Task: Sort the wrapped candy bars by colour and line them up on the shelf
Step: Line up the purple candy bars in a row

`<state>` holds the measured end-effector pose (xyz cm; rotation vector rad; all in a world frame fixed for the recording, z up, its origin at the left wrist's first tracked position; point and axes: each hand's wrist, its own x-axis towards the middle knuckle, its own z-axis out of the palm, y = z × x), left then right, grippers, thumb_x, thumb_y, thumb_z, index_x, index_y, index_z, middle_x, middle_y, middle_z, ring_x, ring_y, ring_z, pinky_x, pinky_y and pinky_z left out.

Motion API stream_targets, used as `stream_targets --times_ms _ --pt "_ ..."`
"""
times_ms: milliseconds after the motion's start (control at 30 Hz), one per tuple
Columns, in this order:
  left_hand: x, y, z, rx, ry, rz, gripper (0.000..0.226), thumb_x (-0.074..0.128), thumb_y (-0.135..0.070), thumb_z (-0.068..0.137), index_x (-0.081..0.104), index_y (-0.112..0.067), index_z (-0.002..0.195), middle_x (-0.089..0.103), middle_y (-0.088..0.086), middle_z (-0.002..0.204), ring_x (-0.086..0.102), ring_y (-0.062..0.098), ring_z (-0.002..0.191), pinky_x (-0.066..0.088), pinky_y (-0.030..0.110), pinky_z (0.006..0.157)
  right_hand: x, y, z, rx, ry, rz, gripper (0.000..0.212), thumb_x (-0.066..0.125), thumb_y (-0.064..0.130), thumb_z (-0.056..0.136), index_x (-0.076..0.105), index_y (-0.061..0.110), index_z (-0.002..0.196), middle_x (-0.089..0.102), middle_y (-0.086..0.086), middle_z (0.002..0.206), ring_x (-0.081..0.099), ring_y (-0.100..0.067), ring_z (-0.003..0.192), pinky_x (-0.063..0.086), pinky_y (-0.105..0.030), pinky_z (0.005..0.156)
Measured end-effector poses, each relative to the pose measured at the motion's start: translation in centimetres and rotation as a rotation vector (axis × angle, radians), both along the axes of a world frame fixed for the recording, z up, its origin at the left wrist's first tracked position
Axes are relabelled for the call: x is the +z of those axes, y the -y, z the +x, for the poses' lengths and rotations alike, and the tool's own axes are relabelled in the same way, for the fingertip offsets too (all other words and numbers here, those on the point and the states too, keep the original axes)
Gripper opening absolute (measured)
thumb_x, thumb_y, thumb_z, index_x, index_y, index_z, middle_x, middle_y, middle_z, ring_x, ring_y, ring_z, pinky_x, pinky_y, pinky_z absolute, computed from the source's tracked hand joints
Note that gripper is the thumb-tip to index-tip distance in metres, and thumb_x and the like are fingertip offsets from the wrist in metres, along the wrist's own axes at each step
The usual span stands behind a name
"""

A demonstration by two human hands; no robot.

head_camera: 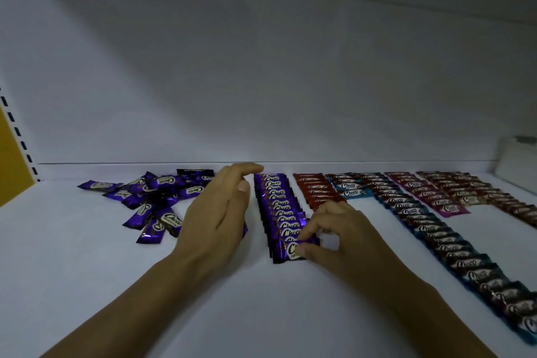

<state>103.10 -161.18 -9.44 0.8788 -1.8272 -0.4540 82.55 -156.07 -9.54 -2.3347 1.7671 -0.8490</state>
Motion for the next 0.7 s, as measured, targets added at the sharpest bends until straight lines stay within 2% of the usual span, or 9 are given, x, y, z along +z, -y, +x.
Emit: stream_targets --times_ms 33,100,200,267,333,367,467,567,700 --pt "0.1 0.0 0.0 0.020 -0.006 0.021 0.042 0.011 -0.061 0.083 0.045 -0.054 0.105 0.057 -0.026 0.084 0.052 -0.014 0.090 0.038 0.012 0.074 0.0 -0.1 0.0 -0.003 -0.013 -0.006 0.029 0.073 0.042 0.077 0.073 0.023 0.099 0.050 0.016 0.096 0.044 0.000 0.098 0.035 -0.014 0.083" --pt "0.2 -0.3 -0.1 0.025 -0.007 0.024 0.042 0.010 -0.061 0.085 0.046 -0.051 0.101 0.051 -0.009 0.064 0.054 0.001 0.071 0.038 0.023 0.062 -0.1 -0.2 0.0 -0.008 -0.029 -0.011 0.030 0.072 0.045 0.077 0.072 0.026 0.100 0.047 0.019 0.095 0.042 0.002 0.098 0.033 -0.013 0.083" --pt "0.2 -0.8 -0.5 -0.029 -0.105 0.052 0.038 0.020 -0.048 0.093 0.055 -0.037 0.096 0.045 -0.006 0.053 0.047 0.005 0.052 0.033 0.021 0.051 -0.1 -0.4 0.2 -0.029 -0.012 -0.065 0.025 0.071 0.043 0.079 0.070 0.027 0.098 0.049 0.023 0.093 0.045 0.005 0.093 0.035 -0.014 0.083" --pt "0.3 -0.8 -1.0 -0.081 -0.228 0.103 0.039 0.026 -0.044 0.095 0.060 -0.026 0.094 0.054 -0.014 0.059 0.050 0.001 0.054 0.036 0.013 0.050 0.2 -0.9 0.7 0.000 0.253 -0.118 0.015 0.068 0.041 0.082 0.067 0.029 0.090 0.060 0.019 0.084 0.056 0.000 0.087 0.044 -0.019 0.077" --pt "0.4 -1.1 -1.6 -0.131 -0.323 0.131 0.039 0.034 -0.041 0.099 0.063 -0.017 0.087 0.058 -0.021 0.063 0.054 -0.004 0.058 0.038 0.007 0.053 0.7 -1.5 1.7 0.100 0.558 -0.018 0.018 0.060 0.048 0.084 0.064 0.033 0.091 0.067 0.015 0.086 0.063 -0.003 0.086 0.050 -0.016 0.070" --pt "0.5 -1.2 -2.0 -0.157 -0.340 0.132 0.039 0.037 -0.038 0.099 0.062 -0.013 0.082 0.058 -0.020 0.062 0.053 -0.005 0.058 0.038 0.005 0.053 0.8 -1.8 2.3 0.146 0.642 0.045 0.023 0.061 0.054 0.082 0.063 0.034 0.093 0.068 0.016 0.087 0.064 -0.003 0.088 0.051 -0.014 0.070" --pt "0.5 -1.6 -2.7 -0.236 -0.348 0.161 0.037 0.043 -0.035 0.091 0.059 -0.005 0.075 0.057 -0.016 0.057 0.052 -0.004 0.053 0.038 0.006 0.051 0.8 -2.2 3.1 0.203 0.647 0.087 0.028 0.064 0.049 0.068 0.063 0.032 0.089 0.068 0.015 0.080 0.065 -0.004 0.089 0.053 -0.015 0.071" --pt "0.5 -1.7 -2.5 -0.299 -0.349 0.239 0.032 0.049 -0.036 0.084 0.056 -0.006 0.076 0.058 -0.013 0.055 0.051 -0.003 0.049 0.038 0.009 0.047 1.1 -2.1 2.7 0.184 0.643 -0.019 0.008 0.062 0.033 0.075 0.064 0.027 0.079 0.068 0.013 0.073 0.066 -0.003 0.079 0.051 -0.013 0.063" --pt "0.5 -1.9 -2.2 -0.344 -0.308 0.334 0.022 0.062 -0.032 0.074 0.061 -0.011 0.079 0.069 -0.002 0.065 0.062 0.005 0.055 0.045 0.014 0.046 1.2 -1.5 1.7 0.121 1.009 0.011 0.013 0.063 0.031 0.067 0.061 0.019 0.074 0.072 0.007 0.072 0.071 -0.010 0.072 0.054 -0.017 0.056"
